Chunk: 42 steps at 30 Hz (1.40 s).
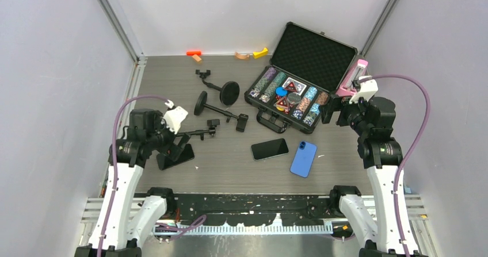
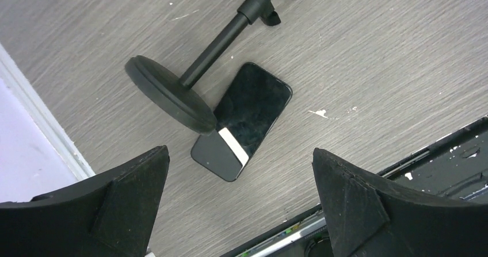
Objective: Place the phone on the phone stand
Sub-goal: Adjust the phone stand at the center of the board.
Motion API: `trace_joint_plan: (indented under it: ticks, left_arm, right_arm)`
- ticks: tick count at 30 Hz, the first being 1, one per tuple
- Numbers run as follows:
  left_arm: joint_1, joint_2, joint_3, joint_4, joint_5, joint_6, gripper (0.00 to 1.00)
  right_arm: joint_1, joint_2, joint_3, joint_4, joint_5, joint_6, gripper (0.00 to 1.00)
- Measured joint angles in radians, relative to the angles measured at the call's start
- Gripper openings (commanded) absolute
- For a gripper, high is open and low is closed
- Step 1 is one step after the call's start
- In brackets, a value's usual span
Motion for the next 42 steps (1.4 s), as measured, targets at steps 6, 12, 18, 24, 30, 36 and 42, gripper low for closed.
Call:
trace_joint_plan:
  ticks: [6,12,18,24,30,36,42]
  left_arm:
    - [-0.005,0.076,0.0,0.001,0.05,0.029,0.99]
    - [-0.171,0.238,0.068,0.027,-0.003,0.05,0.96]
    - [-0.37,0.386,0.056,0.139,-0.181,0.098,0.91]
    - [-0.386,0.513,0.043,0.237,-0.267,0.134,0.83]
    - [-0.387,0.597,0.013,0.318,-0.32,0.181,0.72]
    - [-0.388,0.683,-0.02,0.368,-0.354,0.24,0.61]
    - [-0.388,0.764,-0.027,0.429,-0.377,0.271,0.53]
  right_arm:
    - [0.0,0.008,0.0,0.0,-0.029,-0.004,1.0]
    - [0.0,0.036,0.0,-0.005,-0.045,-0.007,1.0]
    - [0.0,0.04,0.0,-0.006,-0.056,-0.008,1.0]
    - [0.0,0.04,0.0,-0.006,-0.069,-0.015,1.0]
    - [0.0,0.04,0.0,-0.006,-0.08,-0.024,1.0]
    - [0.0,0.042,0.0,-0.01,-0.089,-0.027,1.0]
    - [0.0,0.054,0.0,-0.021,-0.098,-0.027,1.0]
